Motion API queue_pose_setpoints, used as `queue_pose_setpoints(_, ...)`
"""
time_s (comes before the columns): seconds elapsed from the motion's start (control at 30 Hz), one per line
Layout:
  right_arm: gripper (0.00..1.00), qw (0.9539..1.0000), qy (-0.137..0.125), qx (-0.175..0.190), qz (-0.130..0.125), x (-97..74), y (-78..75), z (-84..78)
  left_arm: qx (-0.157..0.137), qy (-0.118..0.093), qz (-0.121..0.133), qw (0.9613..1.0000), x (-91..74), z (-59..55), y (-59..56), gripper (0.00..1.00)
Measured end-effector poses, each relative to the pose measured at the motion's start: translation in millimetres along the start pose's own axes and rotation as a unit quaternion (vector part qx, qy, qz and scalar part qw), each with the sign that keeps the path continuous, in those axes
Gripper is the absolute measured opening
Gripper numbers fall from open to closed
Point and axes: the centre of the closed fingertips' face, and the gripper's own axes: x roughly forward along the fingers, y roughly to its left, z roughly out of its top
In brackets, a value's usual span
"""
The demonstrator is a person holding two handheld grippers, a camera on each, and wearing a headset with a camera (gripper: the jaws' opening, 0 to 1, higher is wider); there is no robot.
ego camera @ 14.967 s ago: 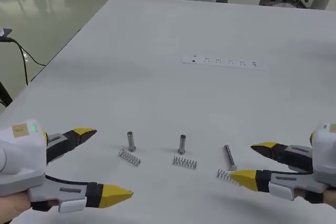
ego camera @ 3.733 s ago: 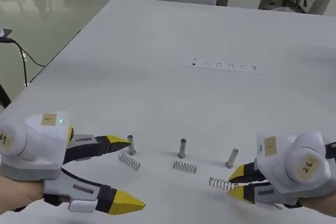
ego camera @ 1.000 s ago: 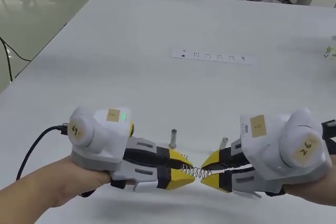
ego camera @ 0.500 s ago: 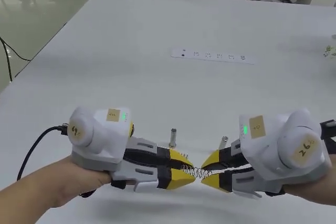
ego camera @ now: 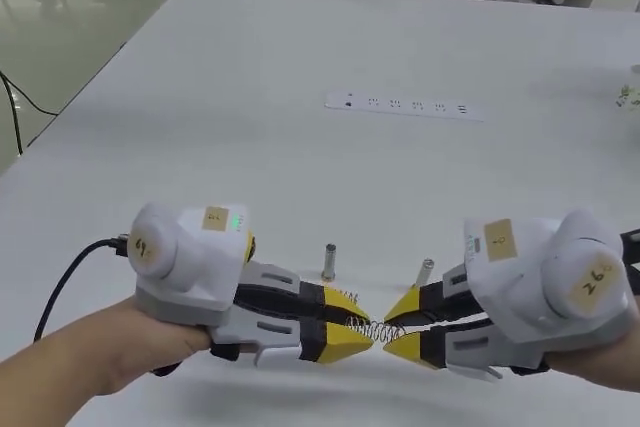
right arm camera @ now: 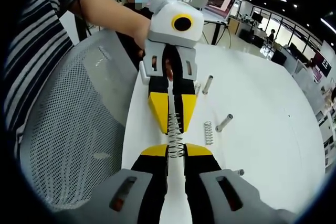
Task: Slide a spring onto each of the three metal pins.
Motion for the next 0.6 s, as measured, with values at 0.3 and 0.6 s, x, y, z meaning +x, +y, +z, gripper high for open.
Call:
queue_pose_setpoints(0.3, 0.1, 1.0, -0.005, 0.002, 0.0, -2.7, -0.2, -3.7, -0.006, 0.0, -0.002, 1.0, 0.2, -0.1, -1.0, 0.02)
queue_pose_setpoints(0.6, 0.08, 1.0, -0.004, -0.002, -0.001, -2.2, 0.5, -7.9, -0.008, -0.001, -0.003, 1.0, -0.4, 0.9, -1.5, 0.02)
